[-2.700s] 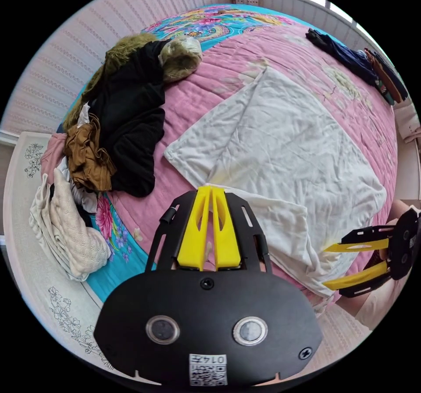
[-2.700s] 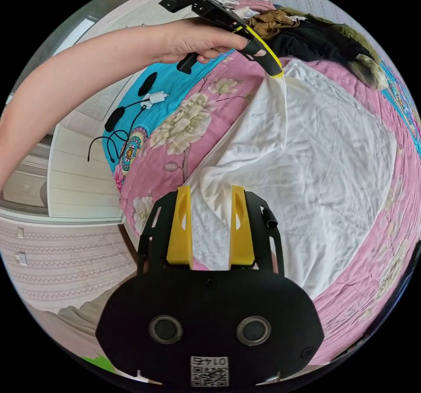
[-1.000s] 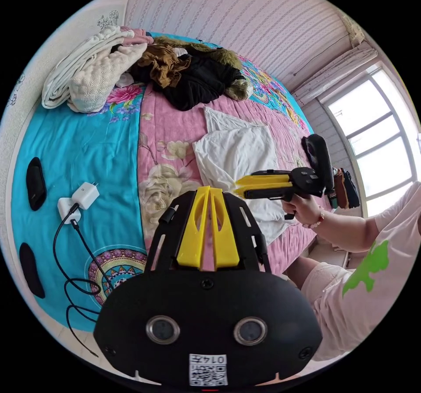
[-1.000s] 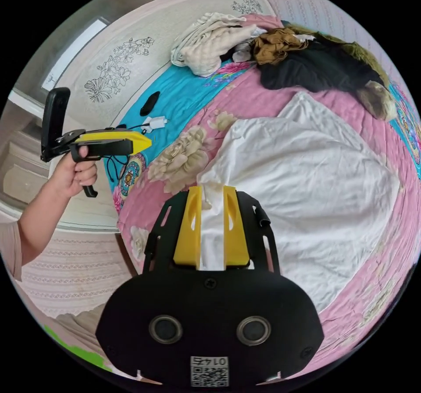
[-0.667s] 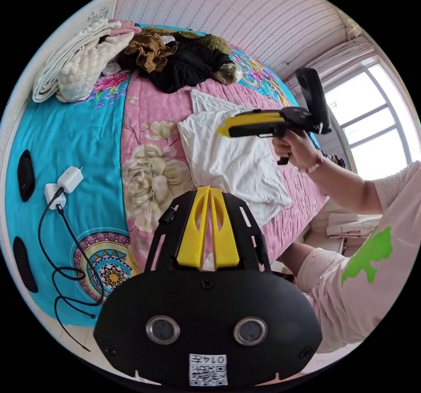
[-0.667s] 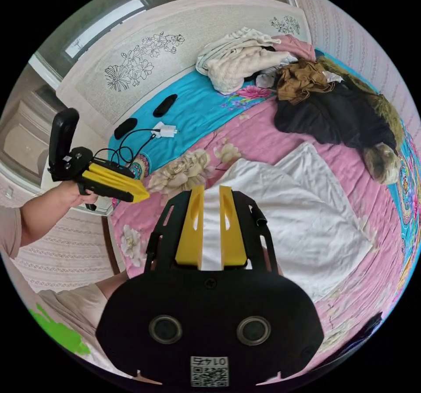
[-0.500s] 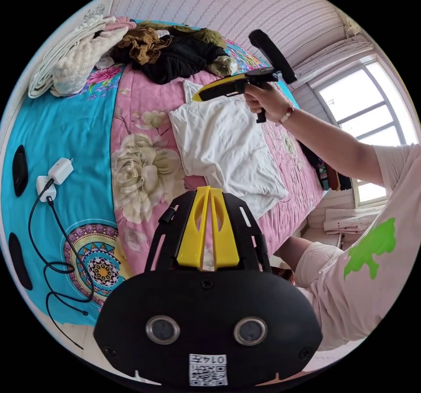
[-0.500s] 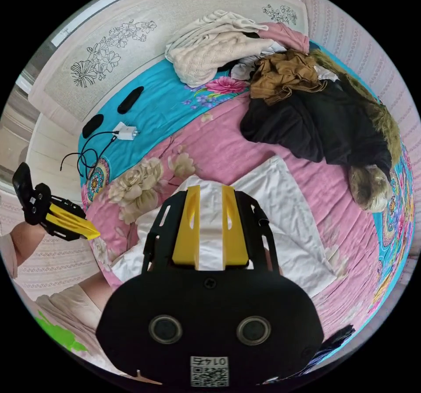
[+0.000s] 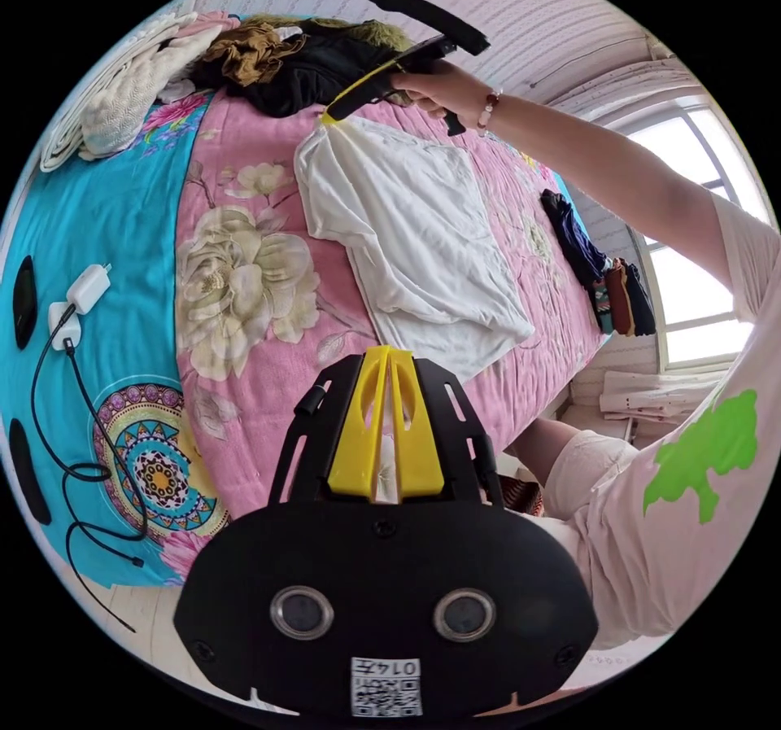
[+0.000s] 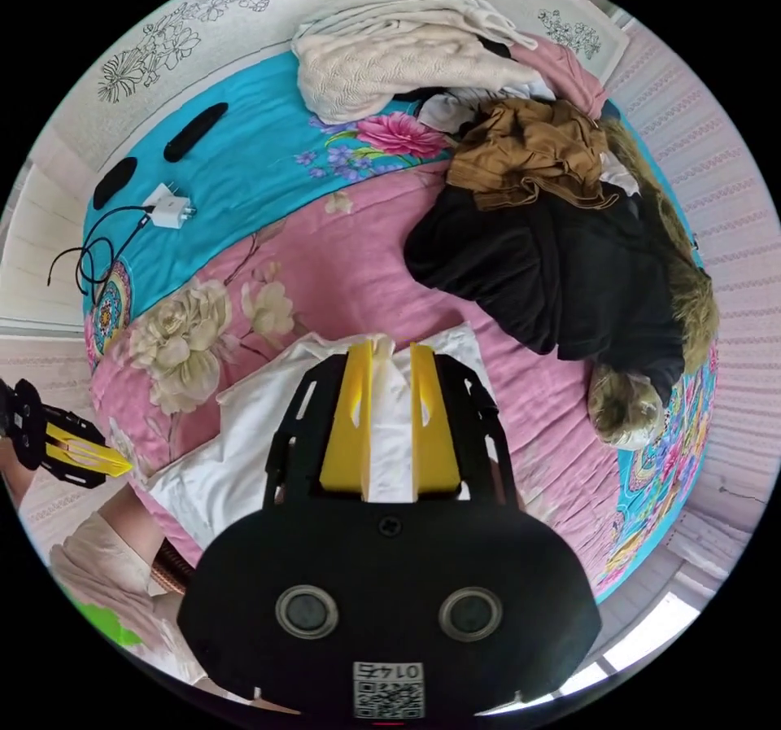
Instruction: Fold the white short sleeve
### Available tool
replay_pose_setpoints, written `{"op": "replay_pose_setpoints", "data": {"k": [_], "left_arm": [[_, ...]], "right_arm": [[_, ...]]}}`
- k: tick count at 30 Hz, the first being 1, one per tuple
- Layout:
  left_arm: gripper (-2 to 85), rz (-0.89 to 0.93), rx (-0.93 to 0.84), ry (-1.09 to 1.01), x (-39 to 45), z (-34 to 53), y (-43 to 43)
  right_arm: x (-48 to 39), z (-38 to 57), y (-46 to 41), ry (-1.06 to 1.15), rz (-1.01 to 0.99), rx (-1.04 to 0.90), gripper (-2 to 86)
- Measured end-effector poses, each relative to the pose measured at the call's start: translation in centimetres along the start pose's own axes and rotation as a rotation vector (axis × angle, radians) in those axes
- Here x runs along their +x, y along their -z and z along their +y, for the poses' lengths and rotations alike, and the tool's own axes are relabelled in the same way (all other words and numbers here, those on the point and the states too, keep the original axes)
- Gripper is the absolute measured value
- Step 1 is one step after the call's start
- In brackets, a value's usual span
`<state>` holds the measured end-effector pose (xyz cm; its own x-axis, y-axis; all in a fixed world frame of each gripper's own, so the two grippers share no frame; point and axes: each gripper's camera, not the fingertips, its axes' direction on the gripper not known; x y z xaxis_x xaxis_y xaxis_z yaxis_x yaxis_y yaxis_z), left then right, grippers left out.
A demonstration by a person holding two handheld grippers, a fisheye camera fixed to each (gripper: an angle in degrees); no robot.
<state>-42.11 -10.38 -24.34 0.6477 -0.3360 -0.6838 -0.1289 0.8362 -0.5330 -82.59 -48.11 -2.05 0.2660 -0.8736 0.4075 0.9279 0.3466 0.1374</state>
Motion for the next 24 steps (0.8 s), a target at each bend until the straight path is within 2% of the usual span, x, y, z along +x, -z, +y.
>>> {"op": "replay_pose_setpoints", "data": {"k": [5, 8, 10, 13, 18, 20, 24], "left_arm": [[-0.4, -0.037, 0.083, 0.041, 0.7, -2.7, -1.1], [3.2, -0.112, 0.098, 0.08, 1.4, -5.0, -2.9], [4.1, -0.15, 0.036, 0.072, 2.0, -6.3, -5.1], [0.1, -0.231, -0.108, 0.066, 2.1, -6.9, -8.6], [2.0, -0.172, -0.007, 0.119, 2.0, -5.6, -6.8], [4.8, -0.115, -0.009, 0.141, 2.2, -4.4, -6.2], [7.0, -0.067, -0.069, 0.193, 3.3, -1.2, -7.0]], "right_arm": [[2.6, 3.7, 4.0, -0.098, -0.098, 0.095, 9.3], [3.1, 7.3, 5.5, -0.119, -0.152, 0.116, 9.1], [2.7, 10.0, 6.3, -0.107, -0.147, 0.113, 8.6], [2.2, 15.6, 7.3, -0.116, -0.145, 0.104, 7.8], [2.8, 26.5, 8.8, -0.295, -0.252, 0.095, 7.3], [2.9, 32.1, 8.8, -0.437, -0.405, 0.08, 7.4], [2.0, 39.0, 8.3, -0.612, -0.519, 0.033, 7.7]]}}
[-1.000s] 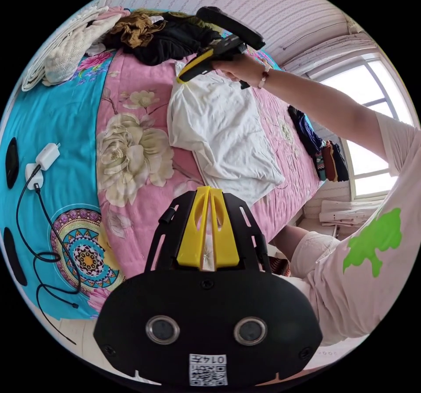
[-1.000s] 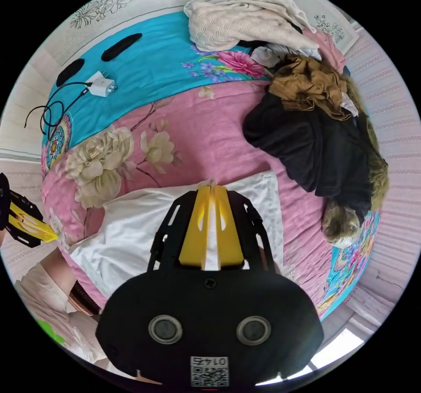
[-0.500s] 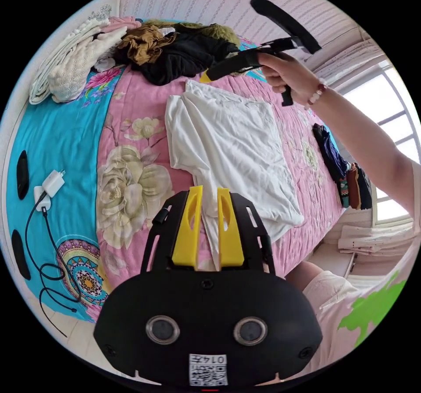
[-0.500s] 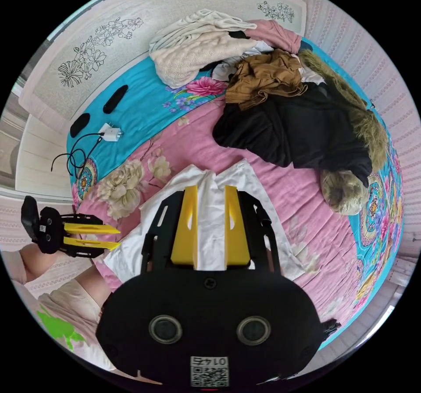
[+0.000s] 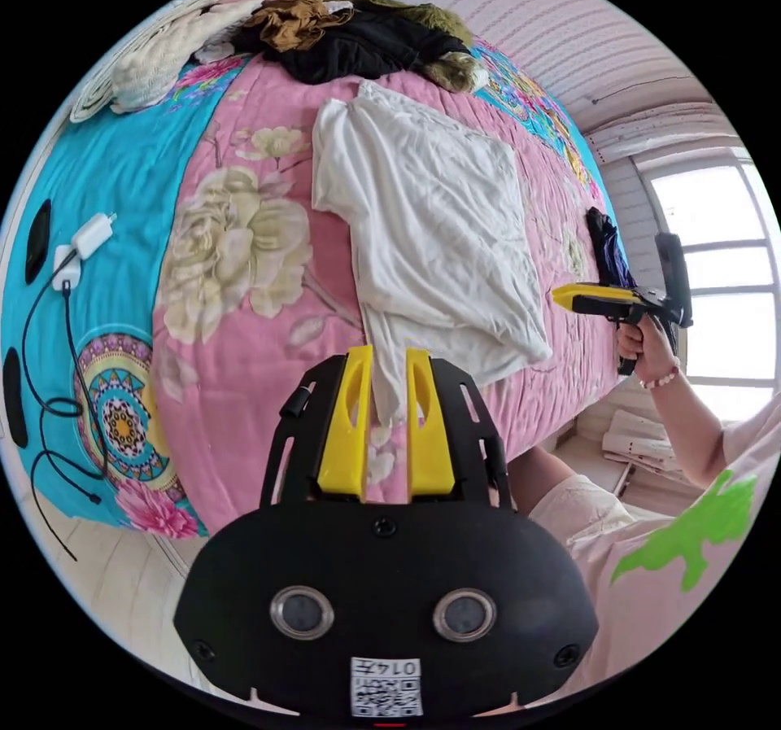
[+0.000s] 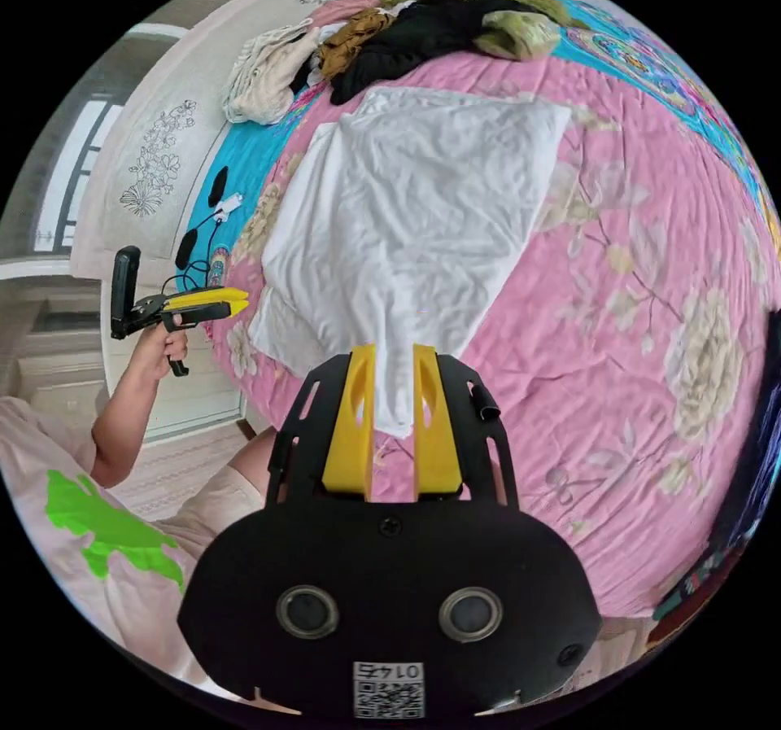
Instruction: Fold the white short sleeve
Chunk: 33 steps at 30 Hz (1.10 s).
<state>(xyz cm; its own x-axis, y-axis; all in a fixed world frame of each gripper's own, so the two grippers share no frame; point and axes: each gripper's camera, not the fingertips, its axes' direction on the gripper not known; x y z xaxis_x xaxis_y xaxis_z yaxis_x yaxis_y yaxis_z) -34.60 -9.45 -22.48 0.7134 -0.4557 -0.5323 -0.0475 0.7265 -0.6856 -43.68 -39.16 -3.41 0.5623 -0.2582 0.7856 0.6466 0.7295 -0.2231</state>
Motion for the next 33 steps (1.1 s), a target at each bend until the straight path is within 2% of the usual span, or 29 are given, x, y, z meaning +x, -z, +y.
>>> {"op": "replay_pose_setpoints", "data": {"k": [4, 9, 14, 18, 21, 26, 33], "left_arm": [[7.2, -0.015, -0.087, 0.042, 0.4, 0.9, -2.8], [7.3, -0.101, -0.093, 0.037, 1.7, 0.2, -3.5], [7.7, -0.108, -0.044, 0.055, 2.6, 0.5, -2.5], [8.3, -0.118, -0.075, 0.064, 3.5, -0.5, -4.3], [7.9, -0.163, -0.058, 0.077, 3.9, -0.8, -5.0], [0.9, -0.082, -0.055, 0.086, 3.5, -1.0, -4.1], [-0.6, -0.033, -0.04, 0.06, 5.0, -1.6, -1.7]], "right_arm": [[1.9, 4.4, 0.3, -0.105, -0.044, -0.019, 8.1], [2.6, 6.4, 1.6, -0.13, -0.008, -0.037, 10.1], [3.2, 9.0, 5.0, -0.132, -0.018, 0.018, 11.7], [3.7, 9.5, 6.0, -0.167, -0.018, 0.03, 11.5], [4.1, 9.9, 6.1, -0.197, -0.05, 0.008, 9.8], [4.0, 11.4, 8.0, -0.237, 0.003, 0.016, 2.8], [3.4, 13.1, 12.9, -0.189, -0.009, 0.037, 1.2]]}}
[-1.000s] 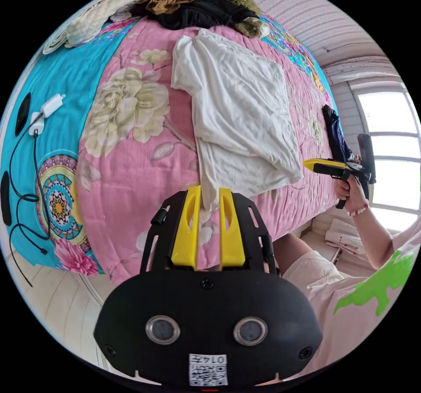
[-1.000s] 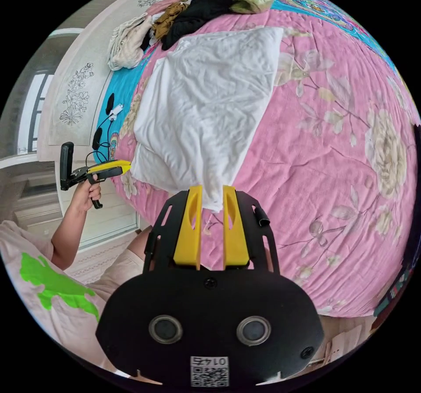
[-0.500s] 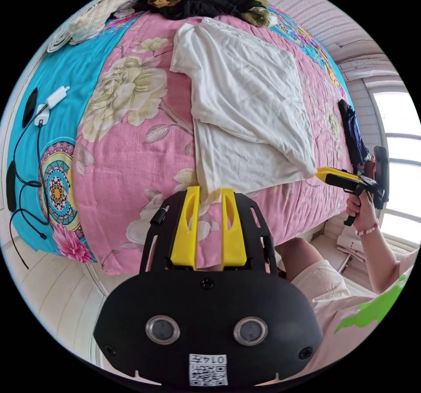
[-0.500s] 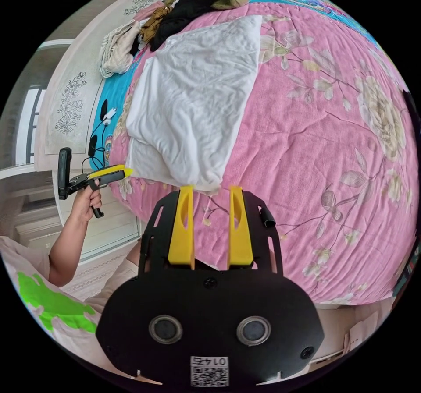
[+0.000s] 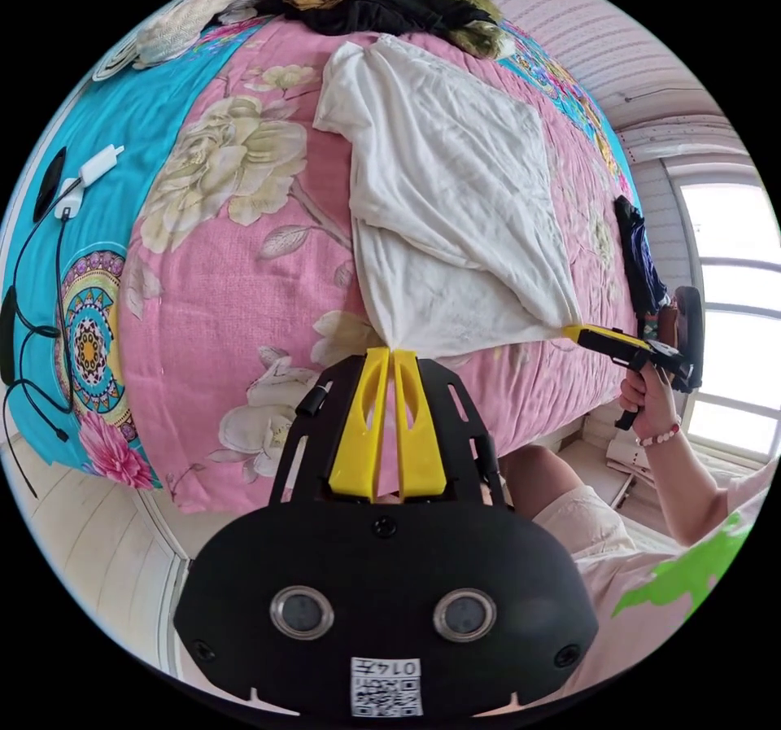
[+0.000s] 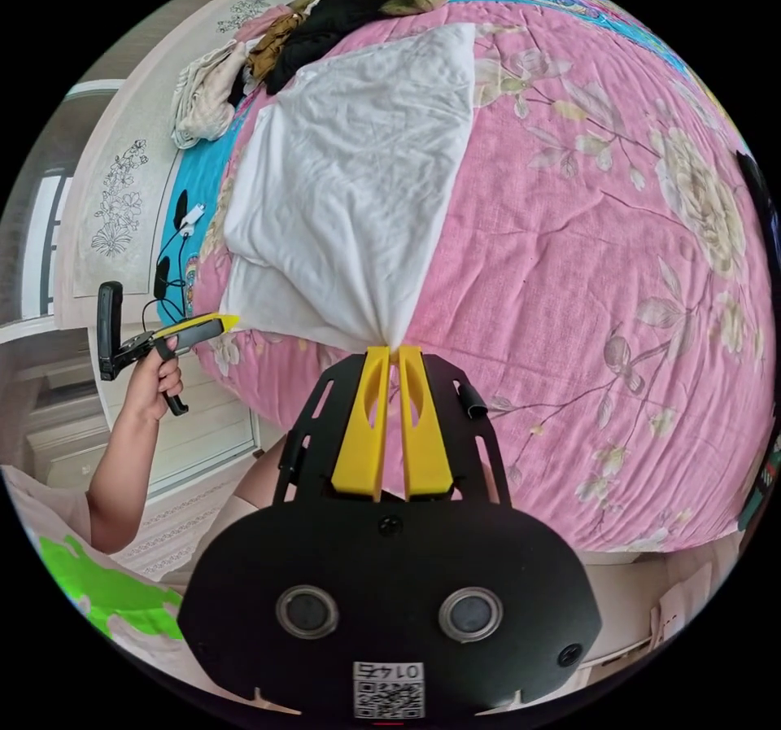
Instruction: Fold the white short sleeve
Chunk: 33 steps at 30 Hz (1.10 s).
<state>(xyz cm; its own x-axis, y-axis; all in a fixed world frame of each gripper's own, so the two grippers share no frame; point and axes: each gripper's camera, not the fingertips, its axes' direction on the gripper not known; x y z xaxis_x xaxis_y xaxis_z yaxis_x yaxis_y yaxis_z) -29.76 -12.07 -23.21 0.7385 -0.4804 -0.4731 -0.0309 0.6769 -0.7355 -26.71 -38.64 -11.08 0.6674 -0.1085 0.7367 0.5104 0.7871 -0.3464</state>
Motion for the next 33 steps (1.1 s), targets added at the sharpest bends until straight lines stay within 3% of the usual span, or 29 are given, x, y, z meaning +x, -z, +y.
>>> {"op": "replay_pose_setpoints", "data": {"k": [8, 17, 29, 33], "left_arm": [[-0.7, 0.031, 0.073, -0.051, 1.9, -2.4, 5.7], [-0.7, 0.088, 0.191, -0.101, 3.3, -11.6, 12.1], [-0.3, -0.108, 0.25, -0.137, 7.3, -29.0, 14.1], [2.8, -0.287, 0.194, -0.161, 9.1, -33.6, 12.0]], "right_arm": [[-1.2, -1.1, 8.3, 0.089, -0.034, 0.072, 0.9], [-2.6, -8.6, 17.3, 0.17, -0.02, 0.204, 1.0], [-2.4, -23.3, 23.1, 0.131, 0.08, 0.186, 1.8], [-1.9, -26.8, 23.1, 0.09, 0.107, 0.156, 4.3]]}}
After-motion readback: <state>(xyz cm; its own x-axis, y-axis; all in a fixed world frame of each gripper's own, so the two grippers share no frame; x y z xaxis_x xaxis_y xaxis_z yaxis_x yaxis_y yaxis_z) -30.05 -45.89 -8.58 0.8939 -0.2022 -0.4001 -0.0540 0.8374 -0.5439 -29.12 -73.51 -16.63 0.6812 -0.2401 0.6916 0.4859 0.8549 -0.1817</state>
